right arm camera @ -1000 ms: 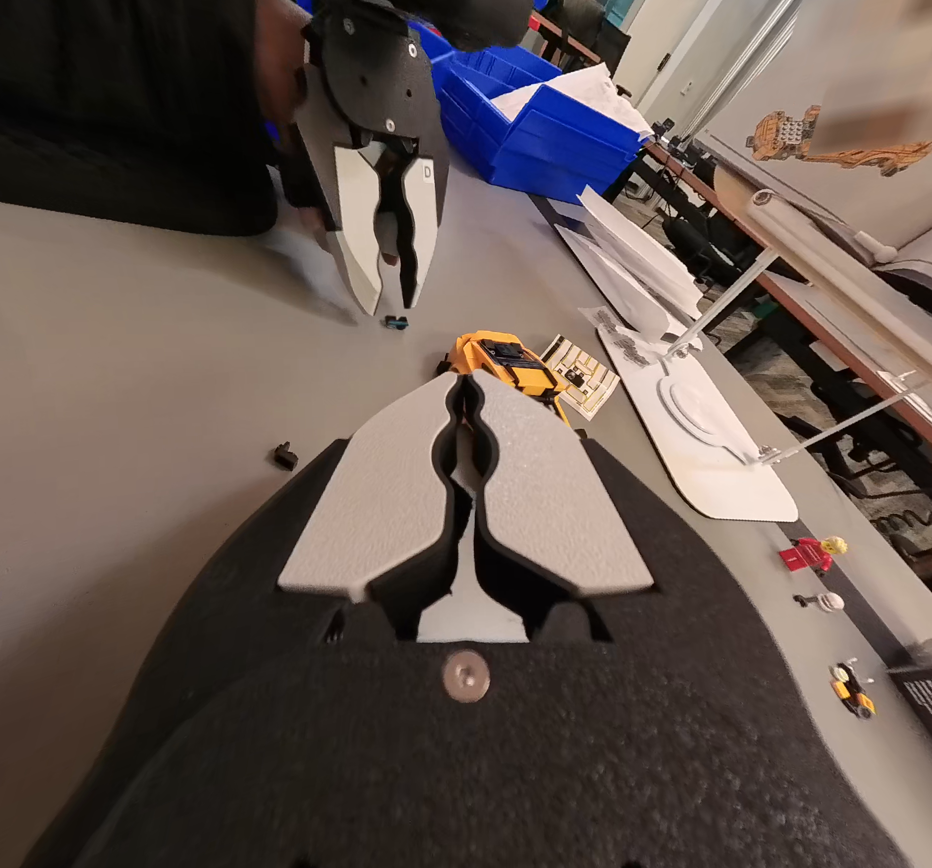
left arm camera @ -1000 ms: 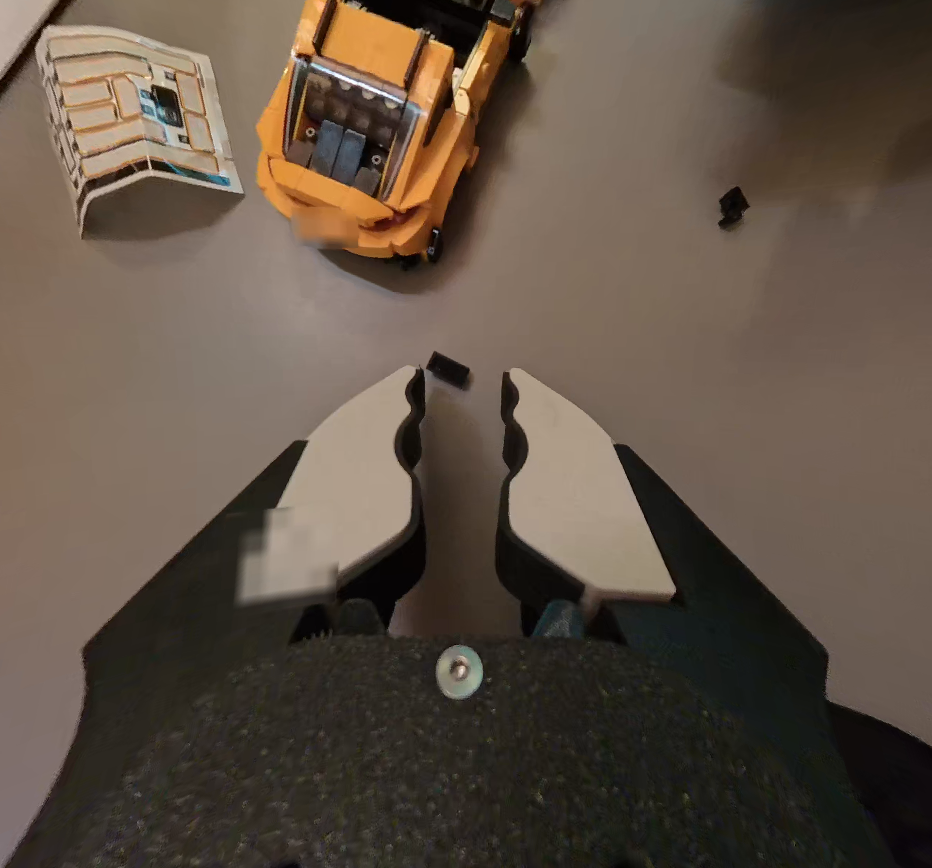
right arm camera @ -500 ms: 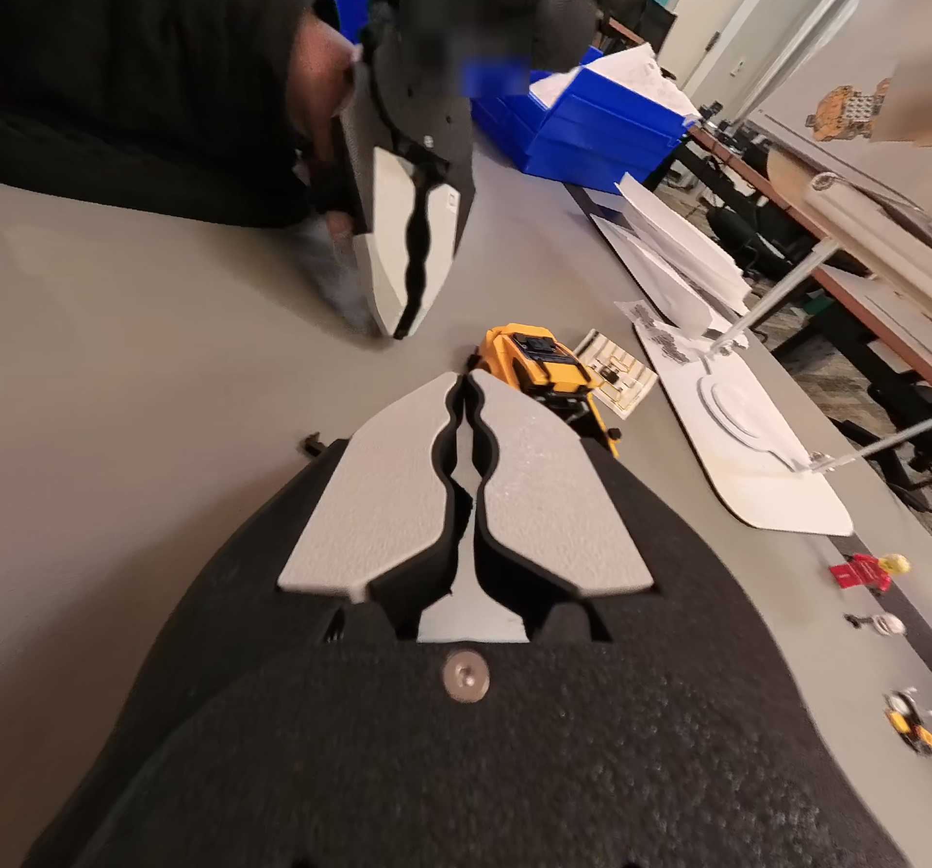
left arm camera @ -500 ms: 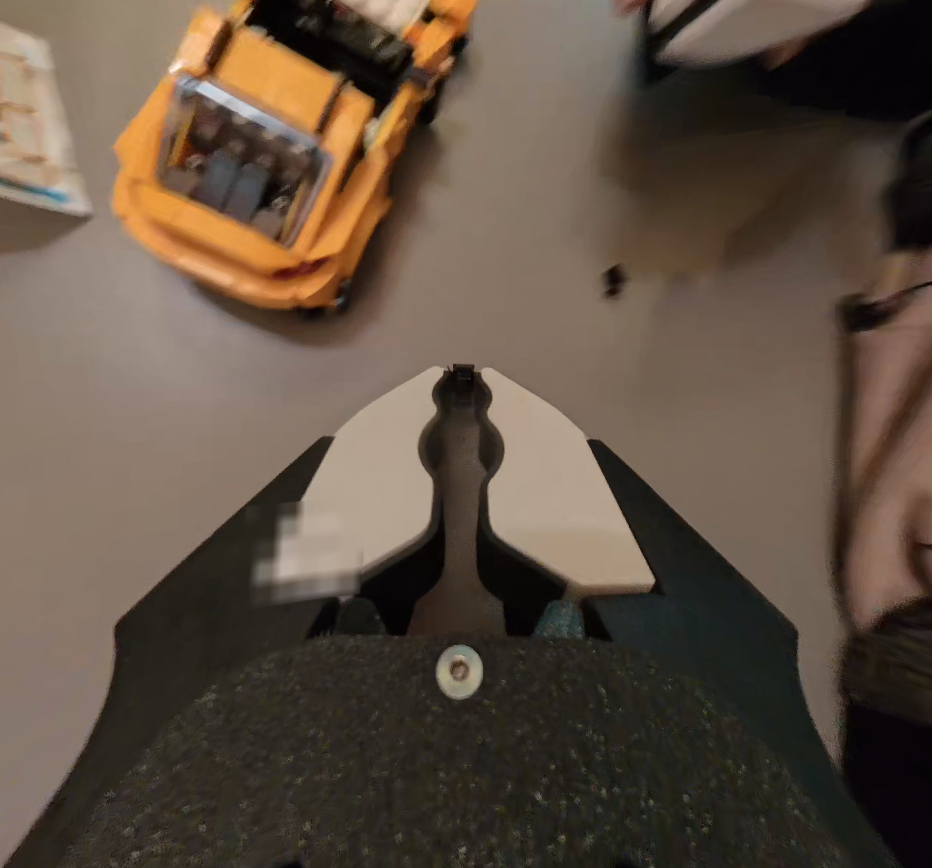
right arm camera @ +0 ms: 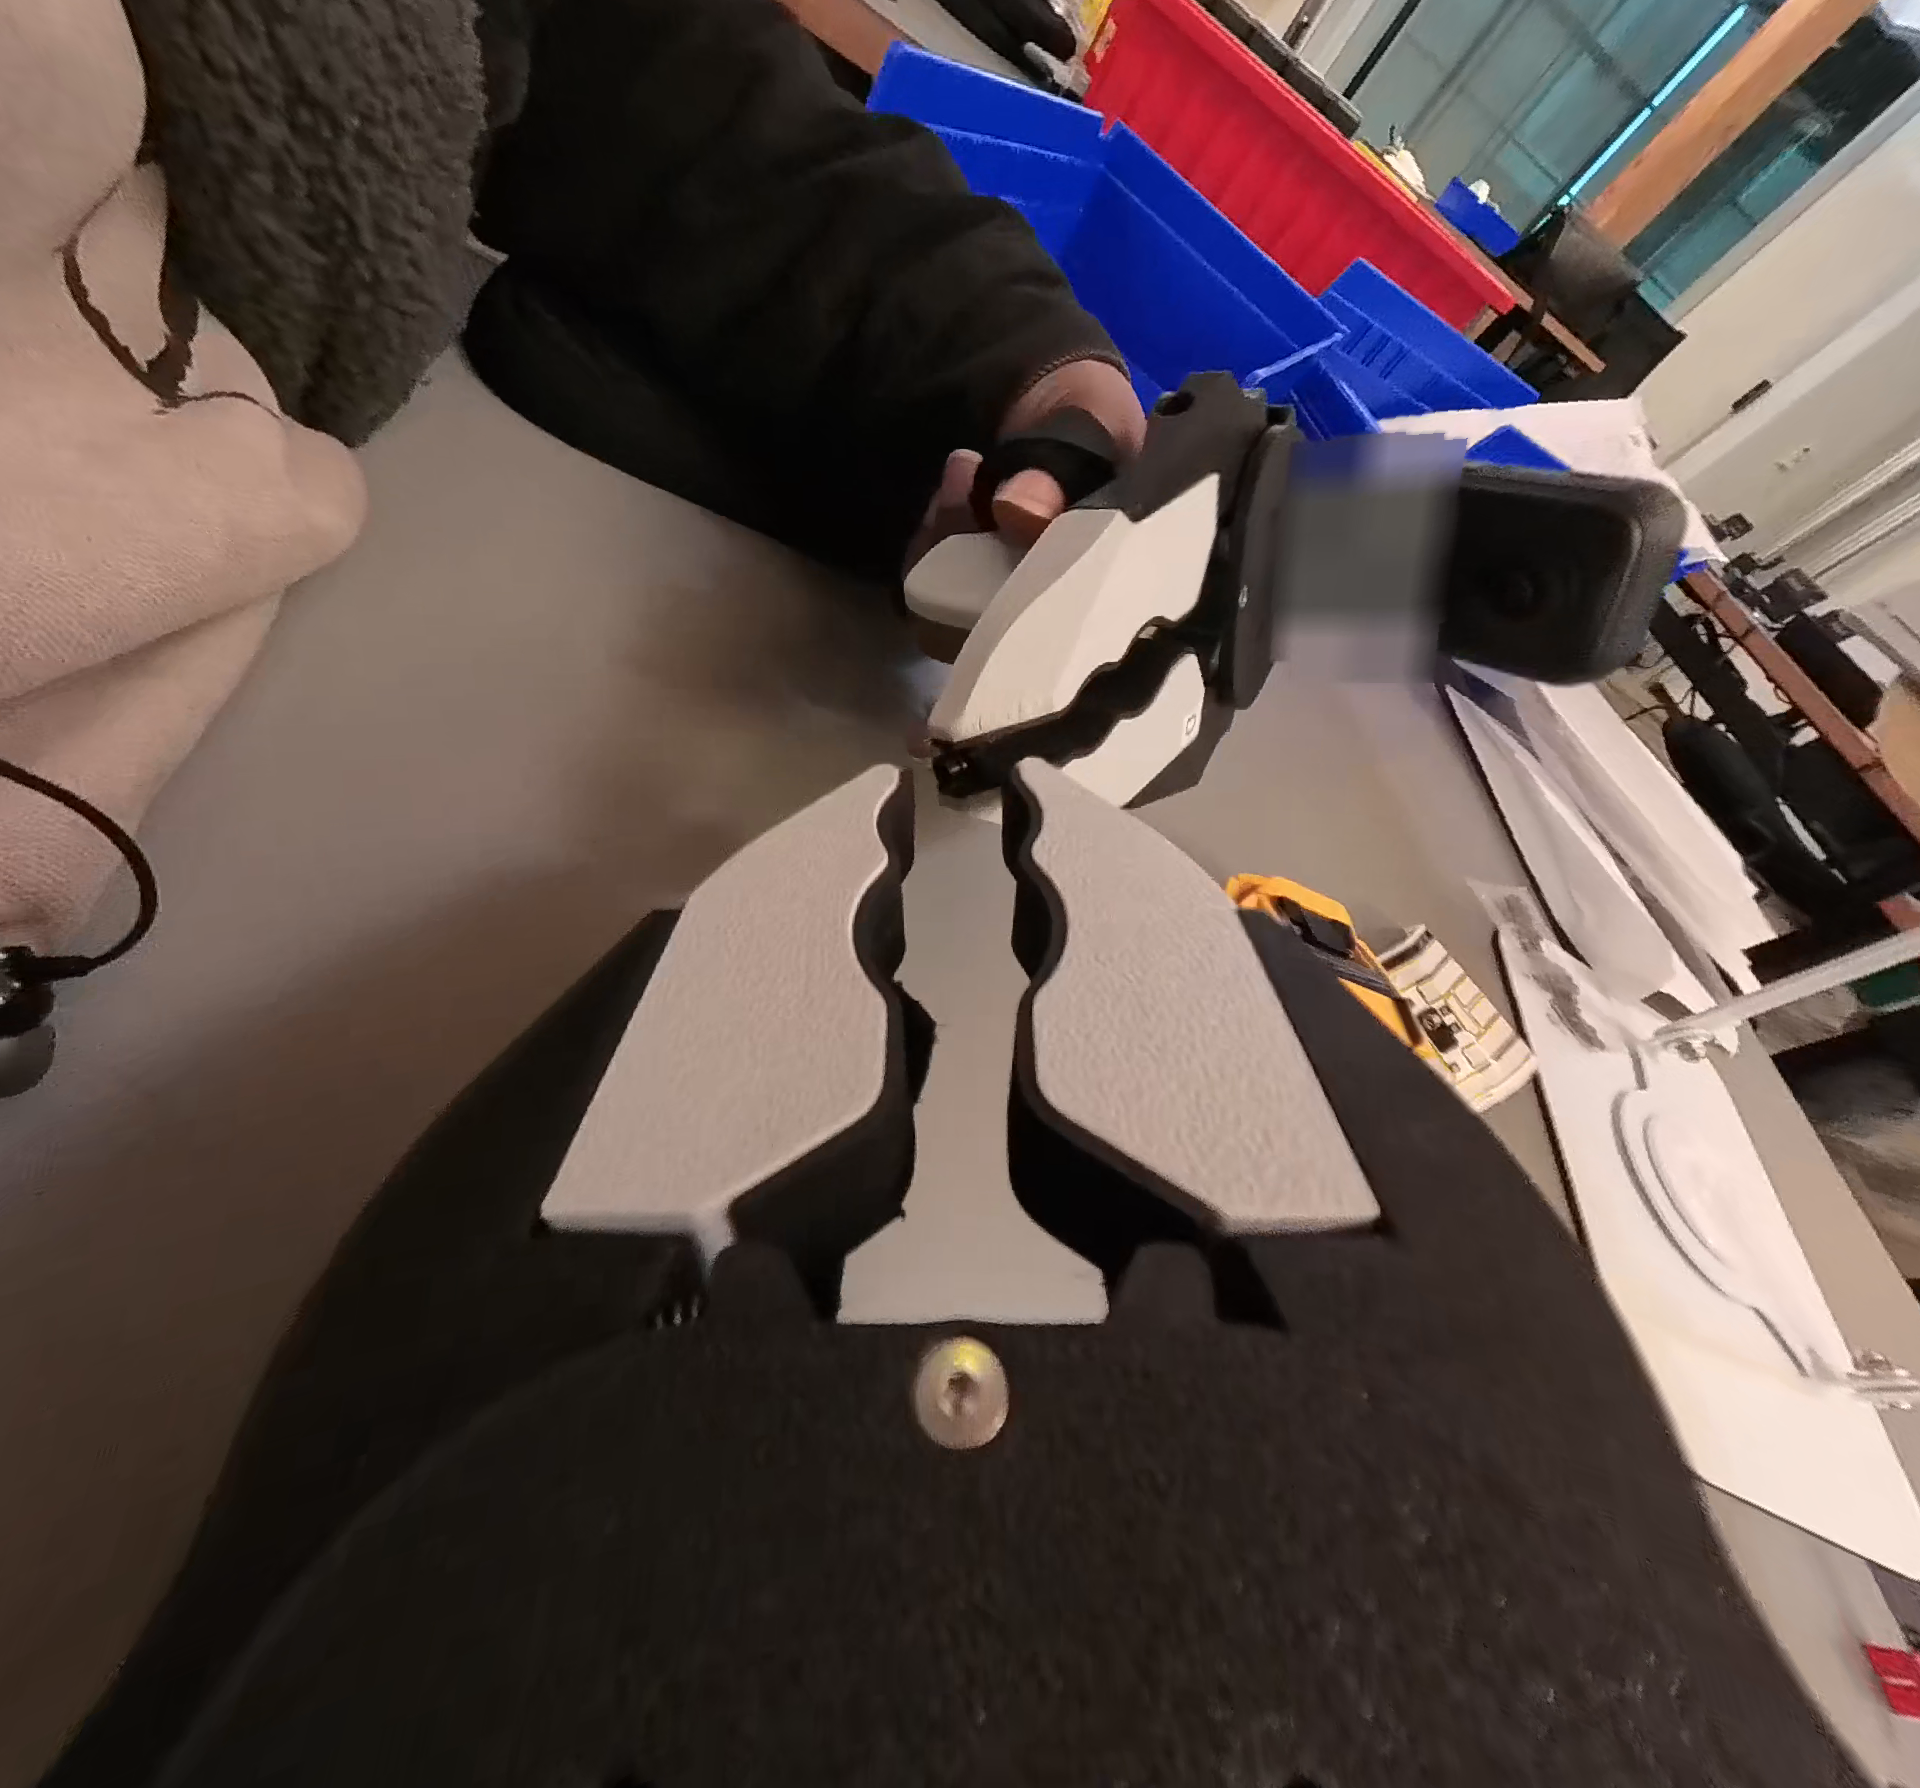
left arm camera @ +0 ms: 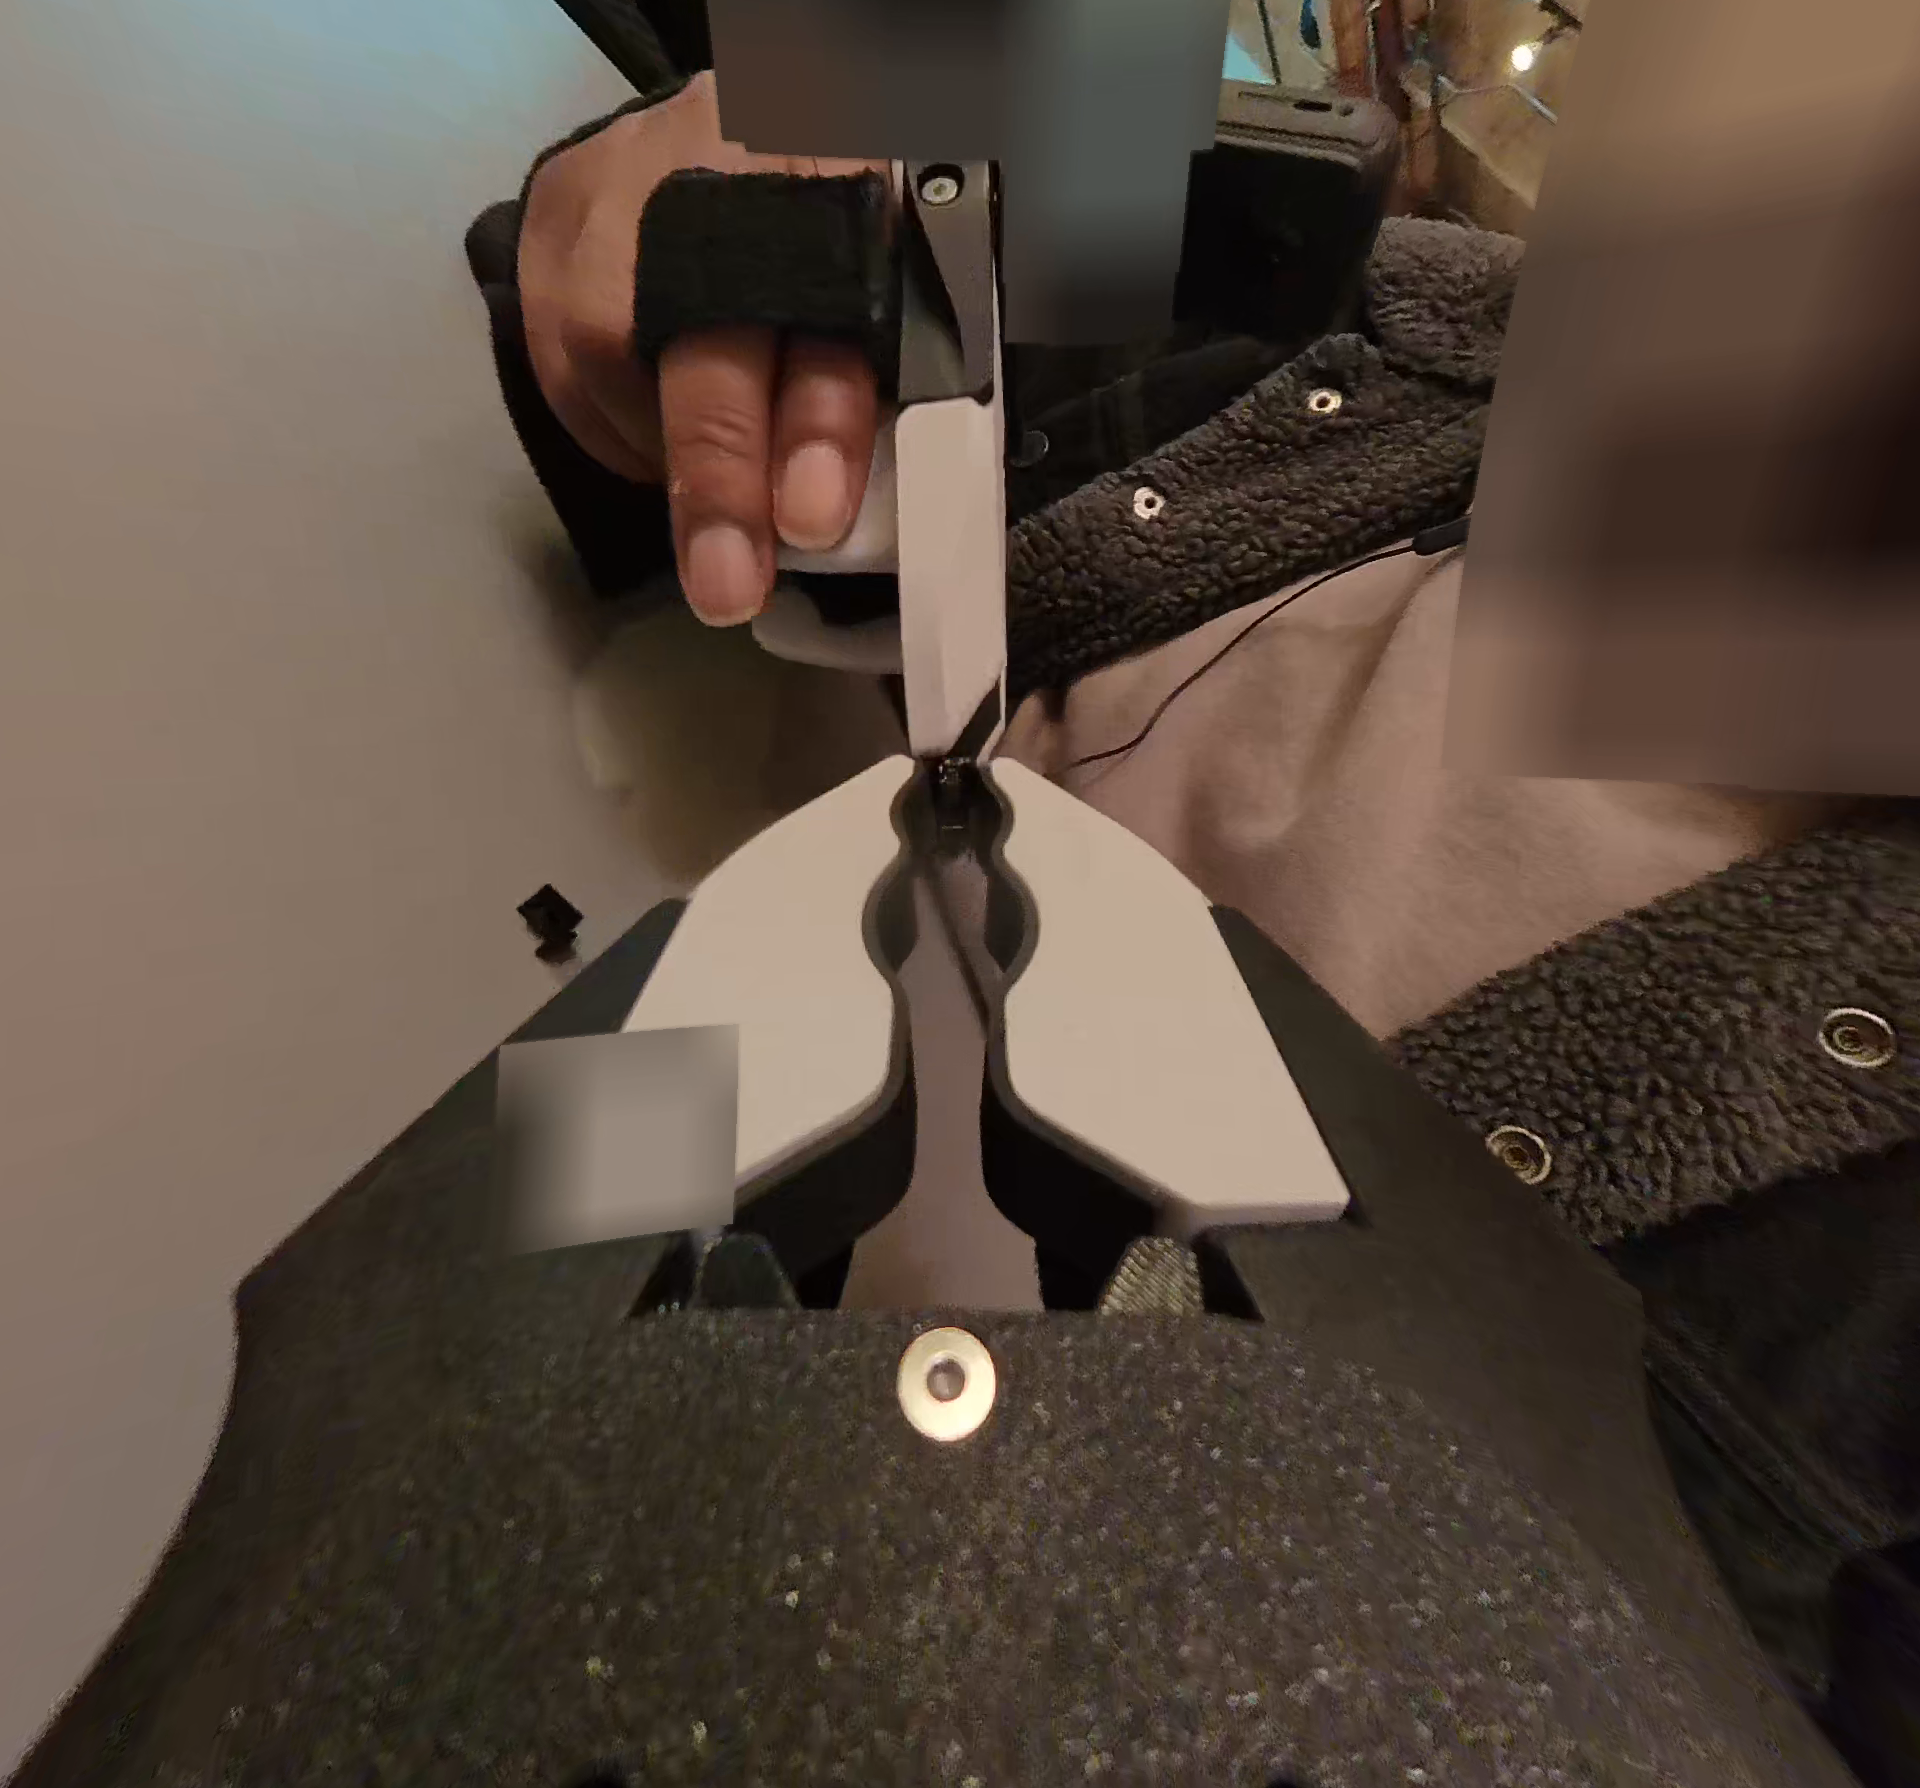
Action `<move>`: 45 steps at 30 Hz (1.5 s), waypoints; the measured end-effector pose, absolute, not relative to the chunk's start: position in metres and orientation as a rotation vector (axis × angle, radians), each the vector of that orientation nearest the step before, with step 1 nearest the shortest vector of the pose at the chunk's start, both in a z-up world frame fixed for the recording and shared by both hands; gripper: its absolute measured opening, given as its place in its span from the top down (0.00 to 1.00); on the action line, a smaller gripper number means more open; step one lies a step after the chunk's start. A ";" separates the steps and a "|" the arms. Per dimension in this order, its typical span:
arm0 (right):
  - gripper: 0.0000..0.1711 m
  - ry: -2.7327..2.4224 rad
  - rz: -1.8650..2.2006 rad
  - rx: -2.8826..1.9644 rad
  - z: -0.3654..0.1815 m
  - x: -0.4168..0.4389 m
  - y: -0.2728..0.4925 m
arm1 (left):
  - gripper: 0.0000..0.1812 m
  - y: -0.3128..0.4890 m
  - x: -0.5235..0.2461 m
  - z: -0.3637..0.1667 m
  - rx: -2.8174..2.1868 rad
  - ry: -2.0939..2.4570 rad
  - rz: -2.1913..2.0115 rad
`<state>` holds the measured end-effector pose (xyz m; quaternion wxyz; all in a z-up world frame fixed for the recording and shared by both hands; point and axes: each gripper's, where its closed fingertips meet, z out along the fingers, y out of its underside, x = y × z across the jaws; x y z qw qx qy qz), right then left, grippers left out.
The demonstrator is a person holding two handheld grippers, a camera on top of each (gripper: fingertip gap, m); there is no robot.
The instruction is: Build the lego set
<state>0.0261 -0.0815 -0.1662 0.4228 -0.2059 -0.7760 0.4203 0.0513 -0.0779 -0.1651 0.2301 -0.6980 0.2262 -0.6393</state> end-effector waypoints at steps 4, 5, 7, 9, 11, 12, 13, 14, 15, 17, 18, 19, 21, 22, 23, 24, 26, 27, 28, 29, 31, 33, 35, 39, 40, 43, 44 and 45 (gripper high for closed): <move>0.95 -1.951 1.060 -0.478 -0.166 0.029 -0.086 | 0.96 -0.080 0.055 -0.167 -1.933 0.613 -1.798; 0.95 -1.953 1.055 -0.477 -0.166 0.029 -0.086 | 0.96 -0.080 0.056 -0.167 -1.934 0.604 -1.803; 0.95 -1.941 1.063 -0.495 -0.165 0.028 -0.083 | 0.96 -0.078 0.055 -0.166 -1.924 0.566 -1.821; 0.95 -1.911 1.077 -0.536 -0.162 0.025 -0.078 | 0.96 -0.073 0.052 -0.162 -1.898 0.518 -1.826; 0.95 -1.872 1.115 -0.589 -0.158 0.023 -0.072 | 0.93 -0.069 0.047 -0.157 -1.870 0.510 -1.760; 0.95 -1.847 1.141 -0.617 -0.155 0.023 -0.068 | 0.93 -0.066 0.044 -0.156 -1.872 0.528 -1.675; 0.95 -1.823 1.173 -0.642 -0.152 0.022 -0.065 | 0.92 -0.064 0.042 -0.157 -1.881 0.564 -1.560; 0.95 -1.801 1.211 -0.666 -0.148 0.022 -0.063 | 0.91 -0.062 0.040 -0.158 -1.887 0.609 -1.430; 0.95 -1.775 1.250 -0.691 -0.145 0.021 -0.060 | 0.91 -0.059 0.039 -0.158 -1.883 0.650 -1.305; 0.95 -1.738 1.309 -0.733 -0.140 0.020 -0.057 | 0.91 -0.055 0.039 -0.152 -1.845 0.706 -1.117; 0.95 -1.726 1.331 -0.751 -0.139 0.020 -0.056 | 0.91 -0.053 0.039 -0.149 -1.832 0.724 -1.046; 0.95 -1.717 1.348 -0.768 -0.139 0.019 -0.055 | 0.91 -0.051 0.038 -0.146 -1.818 0.732 -0.984; 0.95 -1.708 1.363 -0.795 -0.140 0.018 -0.052 | 0.93 -0.049 0.037 -0.143 -1.802 0.746 -0.896; 0.96 -1.705 1.368 -0.806 -0.141 0.017 -0.052 | 0.95 -0.048 0.037 -0.143 -1.800 0.755 -0.856; 0.95 -1.704 1.373 -0.816 -0.141 0.017 -0.051 | 0.96 -0.048 0.037 -0.144 -1.802 0.767 -0.816; 0.95 -1.700 1.380 -0.825 -0.142 0.016 -0.051 | 0.96 -0.047 0.037 -0.144 -1.802 0.777 -0.777; 0.95 -1.691 1.394 -0.839 -0.141 0.016 -0.049 | 0.96 -0.046 0.036 -0.144 -1.797 0.789 -0.718; 0.95 -1.688 1.400 -0.841 -0.141 0.016 -0.049 | 0.96 -0.046 0.036 -0.144 -1.794 0.794 -0.700; 0.95 -1.688 1.409 -0.843 -0.140 0.016 -0.050 | 0.96 -0.046 0.036 -0.144 -1.793 0.801 -0.691; 0.95 -1.692 1.423 -0.846 -0.141 0.017 -0.051 | 0.96 -0.047 0.036 -0.144 -1.793 0.811 -0.687; 0.95 -1.723 1.428 -0.837 -0.143 0.019 -0.053 | 0.96 -0.049 0.036 -0.147 -1.802 0.836 -0.678; 0.94 -1.748 1.428 -0.822 -0.145 0.021 -0.054 | 0.97 -0.051 0.036 -0.150 -1.814 0.859 -0.670; 0.94 -1.772 1.420 -0.820 -0.148 0.022 -0.055 | 0.97 -0.053 0.037 -0.152 -1.824 0.877 -0.673; 0.96 -1.808 1.398 -0.799 -0.153 0.023 -0.060 | 0.97 -0.054 0.040 -0.156 -1.842 0.896 -0.674; 0.96 -1.816 1.389 -0.792 -0.153 0.024 -0.060 | 0.97 -0.055 0.040 -0.156 -1.844 0.897 -0.678; 0.96 -1.825 1.365 -0.781 -0.152 0.024 -0.061 | 0.97 -0.055 0.041 -0.156 -1.848 0.889 -0.683; 0.96 -1.820 1.356 -0.785 -0.152 0.024 -0.060 | 0.97 -0.055 0.040 -0.155 -1.849 0.880 -0.680; 0.96 -1.815 1.345 -0.787 -0.151 0.023 -0.060 | 0.97 -0.054 0.039 -0.154 -1.848 0.871 -0.676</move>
